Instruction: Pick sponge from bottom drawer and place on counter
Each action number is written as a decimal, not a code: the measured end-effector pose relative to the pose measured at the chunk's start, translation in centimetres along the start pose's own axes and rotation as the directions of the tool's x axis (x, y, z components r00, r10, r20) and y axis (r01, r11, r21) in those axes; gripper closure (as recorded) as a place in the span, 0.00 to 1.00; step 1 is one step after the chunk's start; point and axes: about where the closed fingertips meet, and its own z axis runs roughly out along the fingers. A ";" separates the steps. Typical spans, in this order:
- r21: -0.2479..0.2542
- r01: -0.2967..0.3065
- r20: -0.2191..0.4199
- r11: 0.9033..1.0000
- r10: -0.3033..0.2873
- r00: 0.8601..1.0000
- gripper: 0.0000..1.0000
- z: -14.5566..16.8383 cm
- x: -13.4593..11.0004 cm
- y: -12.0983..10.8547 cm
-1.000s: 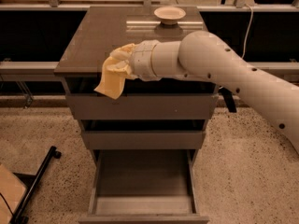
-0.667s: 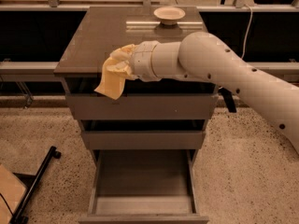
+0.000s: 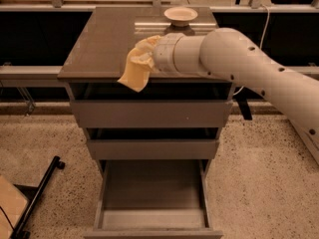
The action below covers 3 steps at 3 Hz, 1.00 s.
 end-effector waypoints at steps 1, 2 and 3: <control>0.075 0.034 -0.072 0.997 -0.029 0.997 1.00 -1.7 1.3 -4.4; 0.105 0.060 -0.142 0.993 -0.045 0.989 1.00 -1.7 3.7 -8.1; 0.119 0.070 -0.181 0.990 -0.048 0.982 1.00 -0.9 6.6 -11.3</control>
Offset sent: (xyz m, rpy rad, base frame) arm 0.1040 -0.1112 0.0238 -0.1850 -0.0535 -0.2286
